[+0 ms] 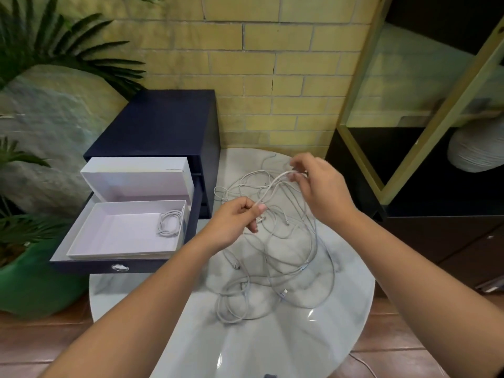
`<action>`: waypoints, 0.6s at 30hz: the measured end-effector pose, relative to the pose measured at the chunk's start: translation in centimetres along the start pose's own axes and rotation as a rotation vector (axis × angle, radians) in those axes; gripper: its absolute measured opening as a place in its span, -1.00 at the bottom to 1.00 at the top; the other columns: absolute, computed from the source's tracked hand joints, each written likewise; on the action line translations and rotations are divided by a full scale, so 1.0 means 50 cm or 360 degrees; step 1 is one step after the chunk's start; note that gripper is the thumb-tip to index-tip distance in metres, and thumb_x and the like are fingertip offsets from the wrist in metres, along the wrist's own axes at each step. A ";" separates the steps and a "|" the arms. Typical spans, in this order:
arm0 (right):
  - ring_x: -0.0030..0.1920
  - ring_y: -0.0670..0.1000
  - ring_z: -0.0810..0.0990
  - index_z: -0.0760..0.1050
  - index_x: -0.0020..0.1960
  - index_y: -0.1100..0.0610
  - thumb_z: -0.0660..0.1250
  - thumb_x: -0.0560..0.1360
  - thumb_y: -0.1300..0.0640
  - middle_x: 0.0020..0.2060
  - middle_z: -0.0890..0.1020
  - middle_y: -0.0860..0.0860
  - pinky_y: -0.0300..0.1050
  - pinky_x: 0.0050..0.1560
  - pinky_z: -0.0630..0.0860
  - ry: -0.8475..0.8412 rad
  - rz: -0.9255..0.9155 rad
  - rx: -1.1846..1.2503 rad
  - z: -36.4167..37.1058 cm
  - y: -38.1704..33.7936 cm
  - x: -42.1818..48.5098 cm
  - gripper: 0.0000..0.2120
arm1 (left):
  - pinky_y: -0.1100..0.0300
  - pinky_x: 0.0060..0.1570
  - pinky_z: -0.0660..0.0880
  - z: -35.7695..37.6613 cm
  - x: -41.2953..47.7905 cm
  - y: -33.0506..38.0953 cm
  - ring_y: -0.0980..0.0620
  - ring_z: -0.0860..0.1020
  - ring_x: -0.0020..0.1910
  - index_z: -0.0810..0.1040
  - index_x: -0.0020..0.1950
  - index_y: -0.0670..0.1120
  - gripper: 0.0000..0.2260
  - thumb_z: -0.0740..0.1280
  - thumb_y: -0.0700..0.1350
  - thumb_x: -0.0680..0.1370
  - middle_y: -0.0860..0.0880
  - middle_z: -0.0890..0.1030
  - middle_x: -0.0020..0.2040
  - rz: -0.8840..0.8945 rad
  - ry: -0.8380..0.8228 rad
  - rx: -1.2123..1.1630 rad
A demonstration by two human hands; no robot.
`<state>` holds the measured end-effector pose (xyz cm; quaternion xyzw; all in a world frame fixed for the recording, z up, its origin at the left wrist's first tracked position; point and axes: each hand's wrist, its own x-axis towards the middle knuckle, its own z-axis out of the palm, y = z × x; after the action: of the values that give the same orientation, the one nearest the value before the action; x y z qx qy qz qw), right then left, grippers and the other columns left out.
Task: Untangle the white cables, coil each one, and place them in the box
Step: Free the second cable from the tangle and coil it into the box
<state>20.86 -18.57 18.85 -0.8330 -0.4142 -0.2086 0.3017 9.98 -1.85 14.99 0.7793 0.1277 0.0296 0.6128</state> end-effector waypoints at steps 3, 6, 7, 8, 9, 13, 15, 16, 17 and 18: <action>-0.17 0.04 0.43 0.51 -0.06 0.20 0.32 0.53 0.18 -0.23 0.47 -0.11 -0.13 -0.24 0.33 0.0097 0.0001 0.0015 -0.016 0.015 0.007 -0.93 | 0.48 -0.27 0.38 -0.005 -0.007 0.006 0.27 0.55 -0.30 0.48 -0.17 -0.09 -0.81 0.29 -0.03 0.59 0.05 0.61 -0.32 0.0044 -0.0008 0.0049; -0.11 0.05 0.39 0.53 -0.09 0.18 0.34 0.53 0.17 -0.16 0.57 -0.03 -0.29 -0.09 0.21 0.0185 -0.0020 -0.0015 -0.024 0.036 0.015 -0.93 | 0.43 -0.29 0.41 -0.003 -0.011 0.016 0.25 0.53 -0.34 0.46 -0.17 -0.09 -0.83 0.25 -0.11 0.62 0.10 0.57 -0.35 0.0088 -0.0023 0.0000; -0.10 0.07 0.40 0.53 -0.10 0.19 0.33 0.53 0.19 -0.14 0.58 0.00 -0.32 -0.07 0.21 0.0220 -0.0008 -0.0004 -0.028 0.039 0.018 -0.93 | 0.42 -0.32 0.40 -0.003 -0.012 0.019 0.24 0.49 -0.38 0.46 -0.17 -0.09 -0.83 0.24 -0.12 0.62 0.10 0.54 -0.35 0.0077 -0.0014 -0.0022; -0.10 0.08 0.42 0.54 -0.10 0.20 0.31 0.53 0.22 -0.14 0.59 0.02 -0.33 -0.06 0.24 0.0244 0.0017 0.0027 -0.034 0.042 0.022 -0.93 | 0.40 -0.35 0.38 -0.003 -0.013 0.022 0.21 0.45 -0.41 0.46 -0.15 -0.10 -0.84 0.23 -0.12 0.63 0.09 0.51 -0.36 0.0055 -0.0010 -0.0078; -0.11 0.09 0.45 0.55 -0.09 0.22 0.29 0.54 0.25 -0.15 0.59 0.04 -0.29 -0.08 0.28 0.0251 0.0042 0.0061 -0.039 0.043 0.025 -0.92 | 0.38 -0.39 0.36 -0.003 -0.014 0.025 0.18 0.39 -0.43 0.46 -0.12 -0.12 -0.85 0.23 -0.11 0.63 0.08 0.47 -0.38 0.0018 -0.0019 -0.0180; -0.21 -0.04 0.44 0.56 -0.06 0.27 0.23 0.55 0.31 -0.20 0.50 -0.02 -0.24 -0.19 0.35 0.0201 0.0054 0.0100 -0.050 0.055 0.034 -0.87 | 0.34 -0.39 0.32 0.004 -0.020 0.052 0.15 0.31 -0.46 0.48 -0.05 -0.13 -0.84 0.24 -0.06 0.61 0.07 0.37 -0.43 -0.0055 -0.0109 -0.0467; -0.18 -0.10 0.43 0.57 -0.04 0.26 0.24 0.54 0.33 -0.18 0.49 -0.03 -0.30 -0.16 0.33 0.0155 0.0046 0.0100 -0.051 0.059 0.036 -0.87 | 0.32 -0.26 0.46 0.004 -0.021 0.066 0.15 0.44 -0.40 0.50 -0.05 -0.11 -0.82 0.22 -0.03 0.62 0.07 0.46 -0.40 -0.0044 -0.0141 -0.0483; -0.16 -0.13 0.42 0.57 -0.03 0.26 0.24 0.53 0.34 -0.17 0.49 -0.03 -0.36 -0.14 0.32 0.0135 0.0029 0.0116 -0.053 0.060 0.037 -0.87 | 0.27 -0.15 0.53 0.000 -0.021 0.070 0.12 0.52 -0.32 0.51 -0.04 -0.11 -0.80 0.20 -0.02 0.63 0.05 0.52 -0.36 -0.0059 -0.0155 -0.0515; -0.14 -0.15 0.41 0.57 -0.02 0.27 0.23 0.53 0.33 -0.16 0.49 -0.04 -0.43 -0.11 0.31 0.0117 0.0002 0.0135 -0.057 0.061 0.037 -0.86 | 0.20 -0.04 0.56 -0.007 -0.019 0.071 0.08 0.59 -0.22 0.52 -0.02 -0.11 -0.79 0.18 -0.02 0.64 0.03 0.58 -0.30 -0.0084 -0.0170 -0.0536; -0.13 -0.15 0.42 0.57 -0.02 0.27 0.23 0.53 0.31 -0.15 0.48 -0.06 -0.45 -0.08 0.31 0.0105 -0.0025 0.0152 -0.062 0.060 0.038 -0.85 | 0.16 0.03 0.56 -0.014 -0.016 0.067 0.04 0.62 -0.13 0.53 0.00 -0.11 -0.80 0.16 -0.05 0.65 0.01 0.62 -0.24 -0.0106 -0.0175 -0.0521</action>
<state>24.09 -21.02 21.23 -0.8071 -0.4199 -0.2185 0.3529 9.60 -2.09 18.49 0.6649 0.1132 -0.0129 0.7382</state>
